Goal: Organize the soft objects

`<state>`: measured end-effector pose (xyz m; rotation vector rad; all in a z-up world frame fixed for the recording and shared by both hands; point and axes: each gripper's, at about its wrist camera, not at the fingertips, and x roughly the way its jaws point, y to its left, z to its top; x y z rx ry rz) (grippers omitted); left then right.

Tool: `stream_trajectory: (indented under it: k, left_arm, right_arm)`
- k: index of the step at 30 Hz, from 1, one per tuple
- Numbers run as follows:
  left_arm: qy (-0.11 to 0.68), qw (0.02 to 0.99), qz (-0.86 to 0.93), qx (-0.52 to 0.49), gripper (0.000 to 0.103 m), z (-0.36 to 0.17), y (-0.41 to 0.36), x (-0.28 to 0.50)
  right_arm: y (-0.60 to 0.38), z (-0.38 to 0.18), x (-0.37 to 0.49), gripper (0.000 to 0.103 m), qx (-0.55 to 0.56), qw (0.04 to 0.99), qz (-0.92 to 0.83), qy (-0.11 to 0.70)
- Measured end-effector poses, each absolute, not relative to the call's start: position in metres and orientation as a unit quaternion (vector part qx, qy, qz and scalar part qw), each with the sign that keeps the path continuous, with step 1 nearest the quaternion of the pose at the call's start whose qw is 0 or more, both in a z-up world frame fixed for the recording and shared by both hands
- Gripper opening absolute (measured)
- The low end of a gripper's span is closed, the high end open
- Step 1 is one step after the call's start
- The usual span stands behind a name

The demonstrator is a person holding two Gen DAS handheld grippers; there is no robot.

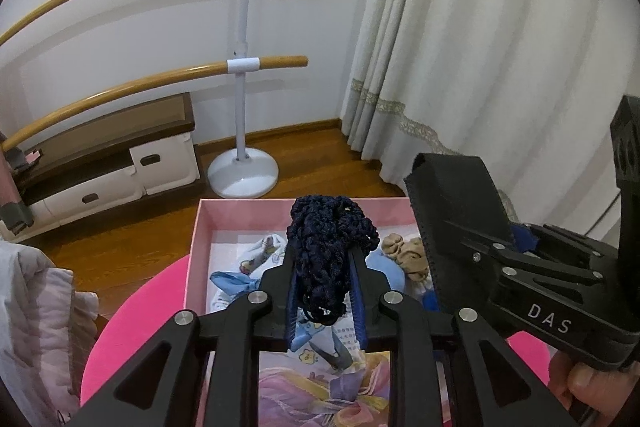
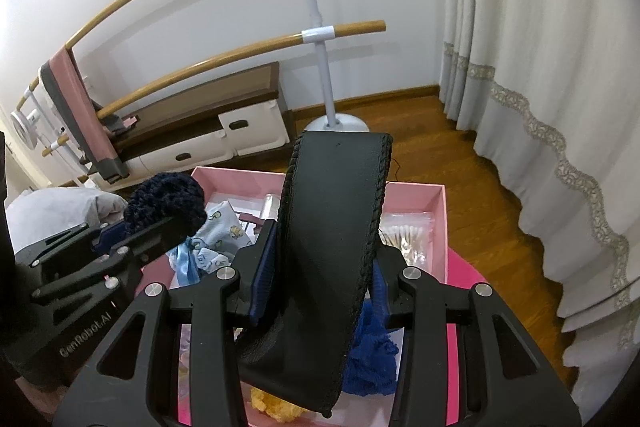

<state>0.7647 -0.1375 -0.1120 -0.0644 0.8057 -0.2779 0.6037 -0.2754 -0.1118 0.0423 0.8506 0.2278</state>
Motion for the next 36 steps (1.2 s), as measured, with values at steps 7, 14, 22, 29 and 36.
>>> stream_trajectory:
  k: [7,14,22,29,36]
  left_arm:
    - [0.384,0.918,-0.102,-0.007,0.071,-0.117,-0.141,0.76]
    - [0.335,0.939,-0.076,0.005,0.103,-0.099,-0.135,0.733]
    - [0.295,0.954,-0.047,0.02,0.103,-0.086,-0.133,0.658]
    - [0.266,0.963,-0.041,0.015,0.103,-0.076,-0.112,0.564]
    - [0.244,0.968,-0.05,0.001,0.103,-0.067,-0.078,0.46]
  right_arm:
    - [-0.283,-0.119,0.609,0.069,0.033,0.904,0.09,0.417]
    - [-0.303,-0.111,0.591,0.103,0.081,0.91,0.082,0.398]
    - [-0.306,-0.076,0.541,0.103,0.099,0.926,0.063,0.36]
    - [-0.29,-0.042,0.46,0.103,0.079,0.943,0.052,0.319]
    - [-0.274,-0.027,0.371,0.103,0.054,0.955,0.038,0.289]
